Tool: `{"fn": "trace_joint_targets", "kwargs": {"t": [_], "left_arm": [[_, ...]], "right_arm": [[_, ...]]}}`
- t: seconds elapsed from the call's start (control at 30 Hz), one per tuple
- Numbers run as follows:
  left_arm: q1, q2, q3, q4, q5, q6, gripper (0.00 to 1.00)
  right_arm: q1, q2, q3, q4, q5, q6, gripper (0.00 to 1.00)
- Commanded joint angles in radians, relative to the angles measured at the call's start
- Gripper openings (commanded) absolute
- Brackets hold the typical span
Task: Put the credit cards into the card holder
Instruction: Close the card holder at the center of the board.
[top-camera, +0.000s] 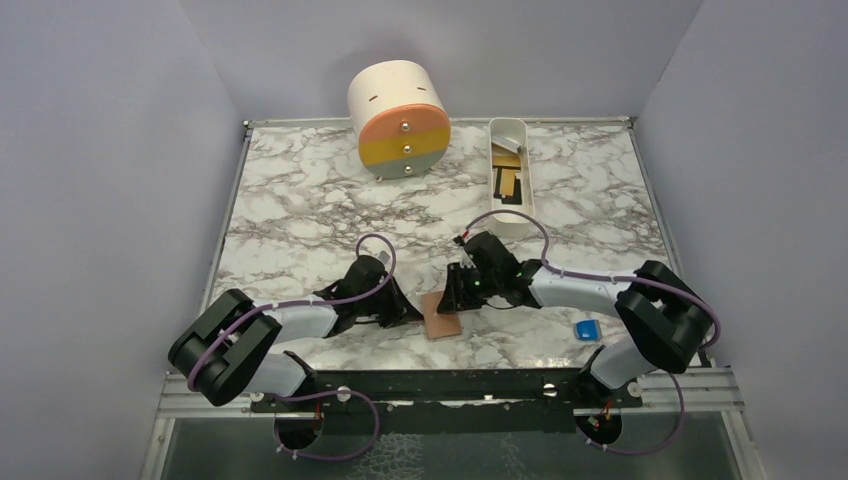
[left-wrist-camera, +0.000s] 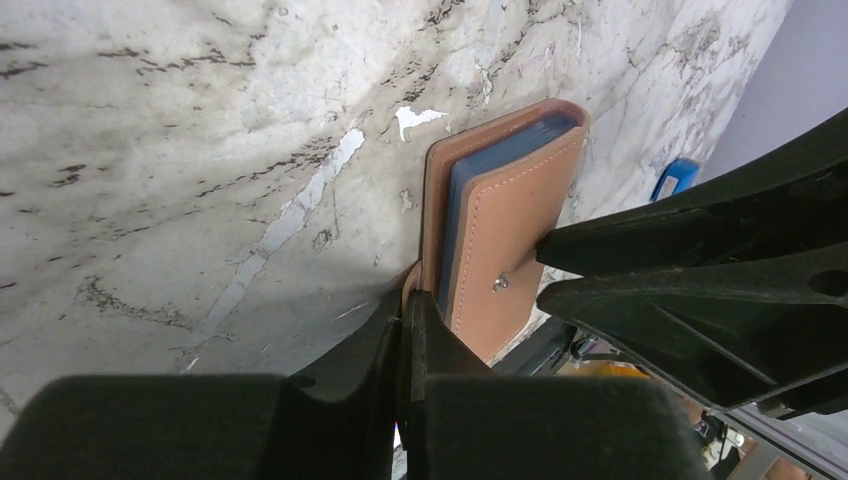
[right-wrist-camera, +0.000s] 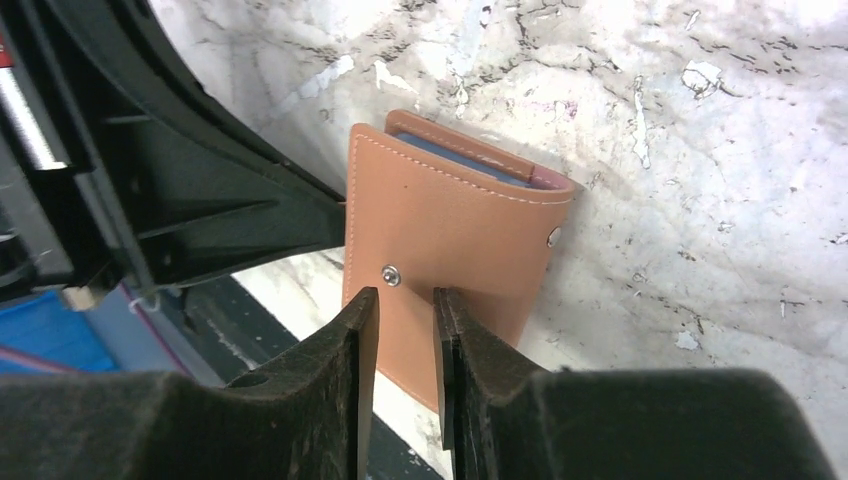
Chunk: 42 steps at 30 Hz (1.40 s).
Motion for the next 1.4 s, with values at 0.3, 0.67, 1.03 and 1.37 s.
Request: {"fn": "trace_joint_targets", "kwargs": {"t": [0.3,0.67,1.03,1.37], "left_arm": [[-0.008,-0.104,0.043,-0.042,0.018,-0.012,0.22],[-0.008,-0.121,0.031,-0.024,0.035,-0.032,0.23],[-0.008,-0.186,0.012,-0.045,0.003,-0.04,0.15],[-0.009,-0.125,0.026,-0.01,0.007,-0.024,0.09]], "right_arm": [[0.08,0.129,0.076,-0.201,0.242,-0.079,0.22],[0.103,0.146,0.074,-0.197,0.273,-0.07,0.19],[0.12,0.144,0.093,-0.243,0.334,-0.078,0.18],[0.131,0.126,0.088,-0.198,0.307,-0.071,0.17]]}}
